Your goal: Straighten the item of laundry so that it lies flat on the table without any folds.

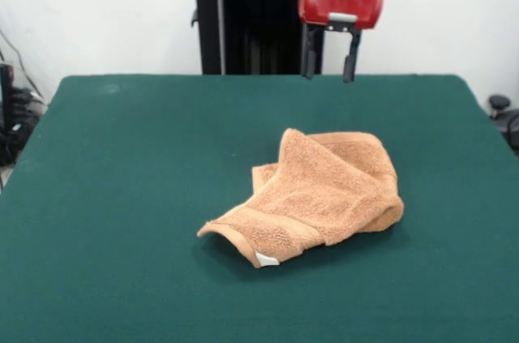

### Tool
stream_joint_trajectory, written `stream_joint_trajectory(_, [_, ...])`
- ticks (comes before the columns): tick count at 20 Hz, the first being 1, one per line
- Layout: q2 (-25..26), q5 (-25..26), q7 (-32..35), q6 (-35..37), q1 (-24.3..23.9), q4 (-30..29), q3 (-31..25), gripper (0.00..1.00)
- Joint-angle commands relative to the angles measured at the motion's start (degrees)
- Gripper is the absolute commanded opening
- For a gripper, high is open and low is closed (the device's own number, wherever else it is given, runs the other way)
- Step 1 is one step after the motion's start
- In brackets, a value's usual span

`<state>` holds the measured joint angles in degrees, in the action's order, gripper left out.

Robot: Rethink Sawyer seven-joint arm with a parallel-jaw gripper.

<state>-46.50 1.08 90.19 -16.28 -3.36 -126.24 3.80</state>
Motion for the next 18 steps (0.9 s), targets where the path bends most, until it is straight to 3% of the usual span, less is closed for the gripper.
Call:
stream_joint_trajectory(1, [3.86,0.02,17.65,-11.48,2.12,-3.45,-2.19,1.0])
stream_joint_trajectory(2, [4.09,-3.75,16.49,-9.24,5.11,-2.73,0.77,1.0])
stream_joint_trajectory(3, [3.15,-5.06,15.59,-2.89,4.3,-2.44,0.55,1.0])
stream_joint_trajectory(11, [13.96,-4.16,13.05,-9.31,5.02,2.7,1.98,1.0])
stream_joint_trajectory(18, [16.57,-3.44,12.99,-10.95,4.44,3.98,1.89,1.0])
